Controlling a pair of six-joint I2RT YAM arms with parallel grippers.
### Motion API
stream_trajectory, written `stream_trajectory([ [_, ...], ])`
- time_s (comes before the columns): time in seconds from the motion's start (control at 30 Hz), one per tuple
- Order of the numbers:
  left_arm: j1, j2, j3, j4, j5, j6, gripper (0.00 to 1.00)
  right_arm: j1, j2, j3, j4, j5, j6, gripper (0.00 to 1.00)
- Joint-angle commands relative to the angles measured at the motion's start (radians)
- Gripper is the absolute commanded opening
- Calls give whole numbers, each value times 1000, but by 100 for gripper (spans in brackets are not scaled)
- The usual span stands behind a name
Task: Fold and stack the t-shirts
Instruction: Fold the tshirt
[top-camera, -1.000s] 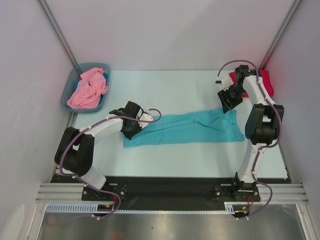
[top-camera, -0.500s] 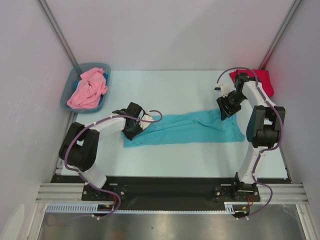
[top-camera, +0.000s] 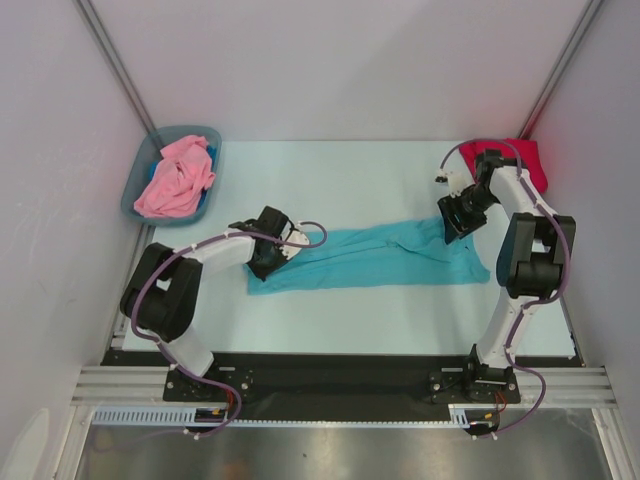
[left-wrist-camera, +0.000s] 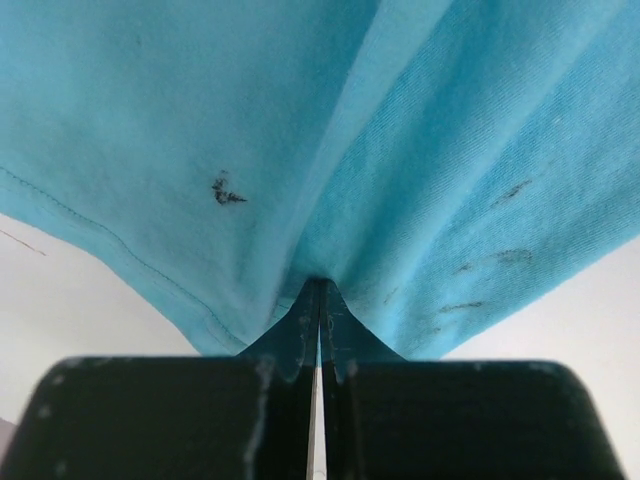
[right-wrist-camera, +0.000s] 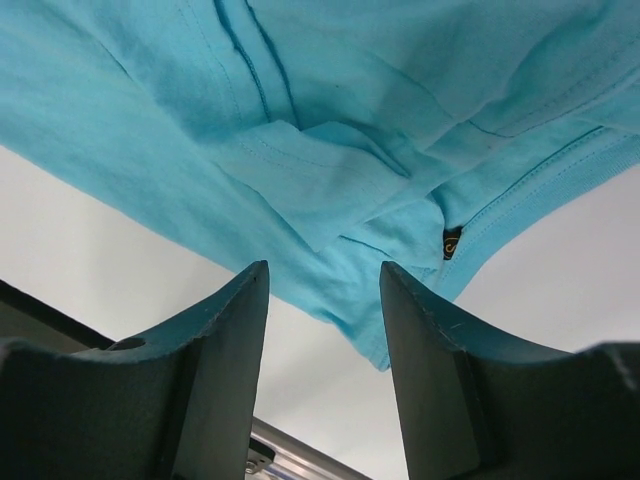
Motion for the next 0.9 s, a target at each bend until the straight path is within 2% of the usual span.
stream_trajectory([
  [0.0,-4,38,-33,116,-39,-22,0,-6,-60,3,19,-25,25,54],
  [0.4,-1,55,-25,119,-6,-41,1,-7,-44,14,7,-33,43,54],
  [0.87,-14,63,-22,110,4,-47,0,-9,-15,-92,79,-25,74,54],
])
